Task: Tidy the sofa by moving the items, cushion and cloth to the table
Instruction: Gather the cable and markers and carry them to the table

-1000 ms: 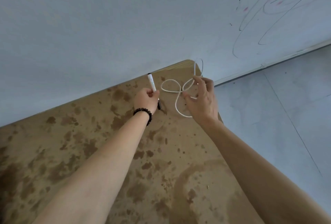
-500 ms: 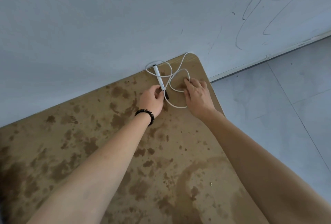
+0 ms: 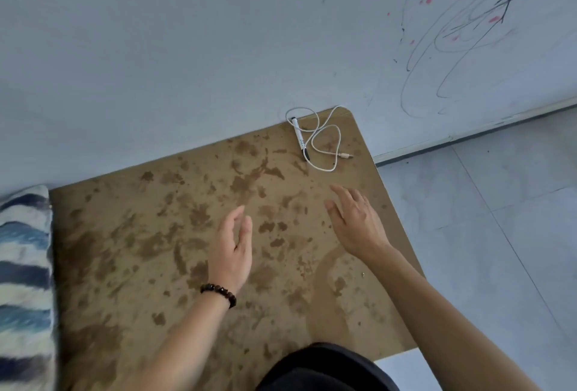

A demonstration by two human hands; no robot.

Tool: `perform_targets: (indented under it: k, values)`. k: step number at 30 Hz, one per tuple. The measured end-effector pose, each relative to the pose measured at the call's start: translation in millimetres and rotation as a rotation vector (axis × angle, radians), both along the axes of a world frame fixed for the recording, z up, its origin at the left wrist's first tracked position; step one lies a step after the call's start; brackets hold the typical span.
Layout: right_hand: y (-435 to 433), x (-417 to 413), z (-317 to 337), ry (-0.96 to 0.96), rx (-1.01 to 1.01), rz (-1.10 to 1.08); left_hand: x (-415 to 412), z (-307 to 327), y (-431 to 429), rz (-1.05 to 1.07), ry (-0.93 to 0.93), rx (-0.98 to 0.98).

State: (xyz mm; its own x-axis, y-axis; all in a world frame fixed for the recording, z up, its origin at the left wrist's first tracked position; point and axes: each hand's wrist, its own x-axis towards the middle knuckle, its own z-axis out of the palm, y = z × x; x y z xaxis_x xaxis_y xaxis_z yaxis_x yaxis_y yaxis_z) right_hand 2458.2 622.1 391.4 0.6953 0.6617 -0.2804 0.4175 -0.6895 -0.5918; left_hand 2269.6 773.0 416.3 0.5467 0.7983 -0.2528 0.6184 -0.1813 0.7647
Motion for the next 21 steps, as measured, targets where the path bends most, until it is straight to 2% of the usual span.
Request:
perform_targets:
  k: [5, 11, 16, 21]
  values:
    - [-64.1, -111.6, 54.6, 0.080, 0.149, -0.059, -116.9, 55.1, -52.9, 0.083, -0.171, 0.026]
    - [-138.9, -211.0, 88.8, 0.051, 0.247, -0.112, -252.9, 76.6, -117.0, 0.244, -0.240, 0.046]
    - [-161.3, -242.6, 112.1, 0.034, 0.253, 0.054, -323.9, 93.2, -180.3, 0.671, -0.303, 0.024]
    - [-149.7, -251.9, 117.1, 0.046, 0.248, 0.357, -366.8, 99.1, -246.2, 0.984, -0.303, 0.170]
